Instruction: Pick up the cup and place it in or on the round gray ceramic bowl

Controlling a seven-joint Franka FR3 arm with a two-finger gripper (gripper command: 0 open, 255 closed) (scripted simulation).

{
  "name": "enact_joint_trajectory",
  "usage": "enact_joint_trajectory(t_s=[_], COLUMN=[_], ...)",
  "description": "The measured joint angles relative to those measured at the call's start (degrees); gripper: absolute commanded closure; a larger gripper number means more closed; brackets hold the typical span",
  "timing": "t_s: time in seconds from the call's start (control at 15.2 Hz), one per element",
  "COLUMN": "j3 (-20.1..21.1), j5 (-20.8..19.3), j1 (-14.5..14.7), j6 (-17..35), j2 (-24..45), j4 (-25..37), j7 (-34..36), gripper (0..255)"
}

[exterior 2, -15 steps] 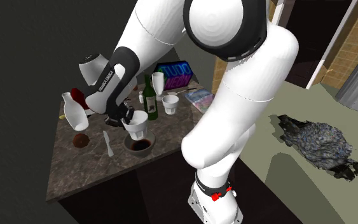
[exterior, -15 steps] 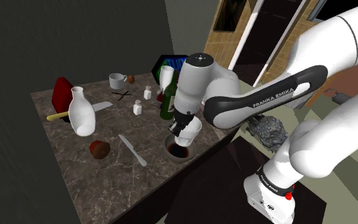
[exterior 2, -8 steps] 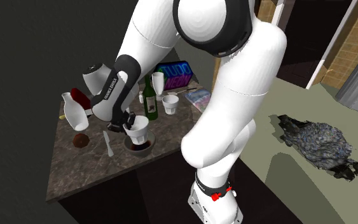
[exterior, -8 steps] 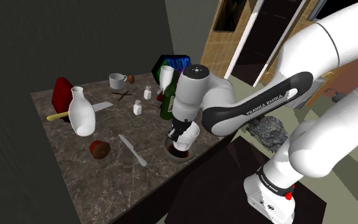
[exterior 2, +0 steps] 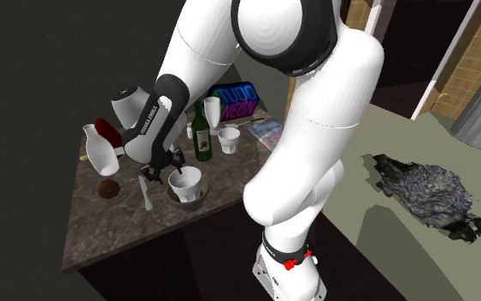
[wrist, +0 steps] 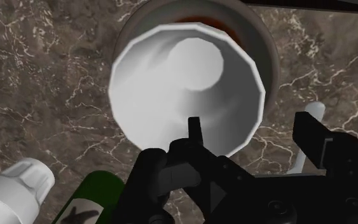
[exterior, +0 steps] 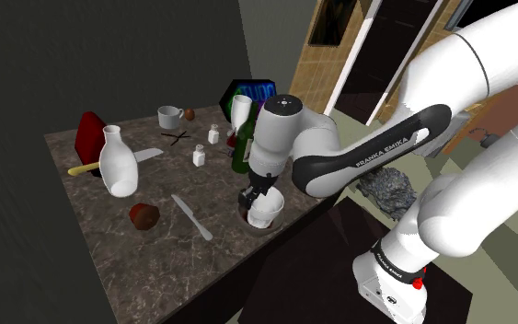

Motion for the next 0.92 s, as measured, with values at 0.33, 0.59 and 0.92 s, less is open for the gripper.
enact_joint_trajectory(t_s=[0.33,0.59,0.92], j3=[0.01,-0.35,-0.63], j5=[0.86,4.77,5.54], j1=[0.34,1.86,2.13], j6=[-1.02,-6.78,-7.81], j2=[-0.88,-5.26,-6.25], j4=[0.32,2.39,2.52], j7=[-0.53,-3.18,-3.91], gripper=[0,0,0])
